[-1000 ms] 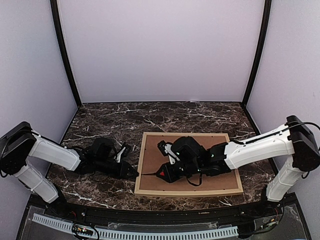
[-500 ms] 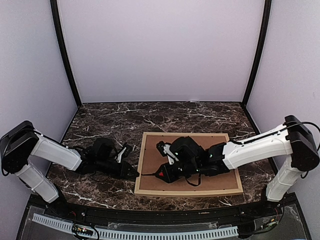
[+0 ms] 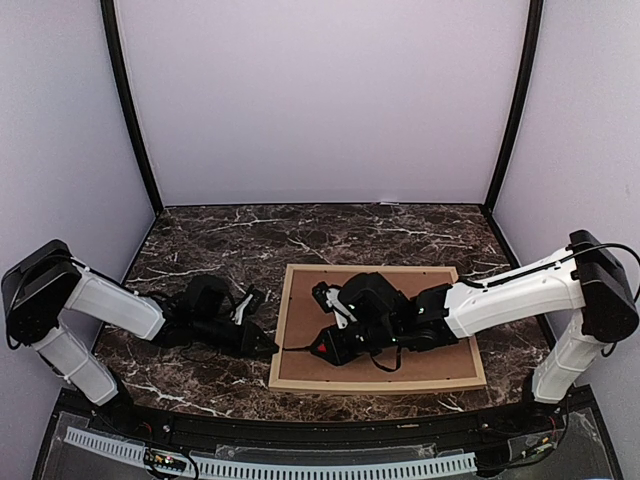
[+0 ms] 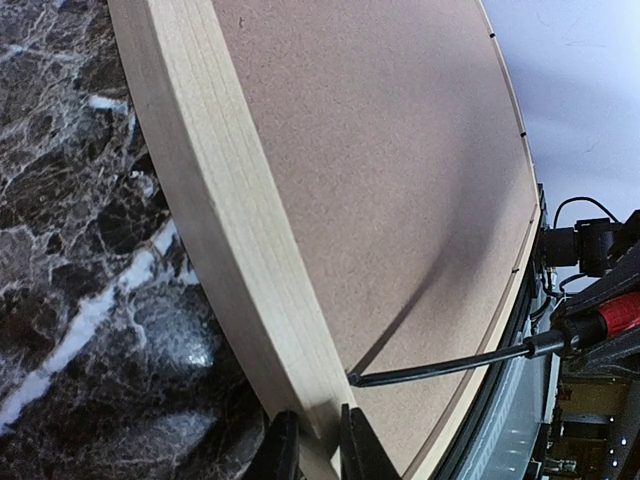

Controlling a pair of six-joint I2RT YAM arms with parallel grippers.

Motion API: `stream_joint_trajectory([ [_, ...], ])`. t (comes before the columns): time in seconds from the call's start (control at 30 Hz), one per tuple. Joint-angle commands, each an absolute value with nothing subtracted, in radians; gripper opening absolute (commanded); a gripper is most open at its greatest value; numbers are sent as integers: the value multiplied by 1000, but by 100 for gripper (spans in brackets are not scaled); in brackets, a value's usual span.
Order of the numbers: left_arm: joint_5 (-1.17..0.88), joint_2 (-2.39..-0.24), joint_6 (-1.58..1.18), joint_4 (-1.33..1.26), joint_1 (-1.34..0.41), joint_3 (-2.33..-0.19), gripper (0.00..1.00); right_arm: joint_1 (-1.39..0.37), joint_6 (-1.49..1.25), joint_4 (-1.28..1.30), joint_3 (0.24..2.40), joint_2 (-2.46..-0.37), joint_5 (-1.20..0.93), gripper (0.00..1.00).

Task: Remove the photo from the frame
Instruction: Hold the photo frame at the center of the board.

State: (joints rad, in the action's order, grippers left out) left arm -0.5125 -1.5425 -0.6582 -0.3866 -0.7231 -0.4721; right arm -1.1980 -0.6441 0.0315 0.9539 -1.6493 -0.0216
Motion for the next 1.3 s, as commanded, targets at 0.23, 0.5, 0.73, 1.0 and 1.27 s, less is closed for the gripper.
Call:
stream_joint_trajectory([
  [0.23,-495,-1603,-645,-404,-731,-510,15,-1209,-626,7,989,-1681,-3,0],
  [0.5,-492,-1624,-644,-397,-732,-519,13,-1209,-620,6,988,-1684,-4,0],
  [0.73,-488,-1624,-646,-393,-731,-516,13,-1210,-615,8,994,-1687,25,0],
  [1.0,-482,-1632,-652,-401,-733,-499,12,-1209,-570,63,1076,-1701,66,0],
  [1.27,-479,-1637,-655,-404,-736,-495,9,-1210,-538,87,1152,-1720,68,0],
])
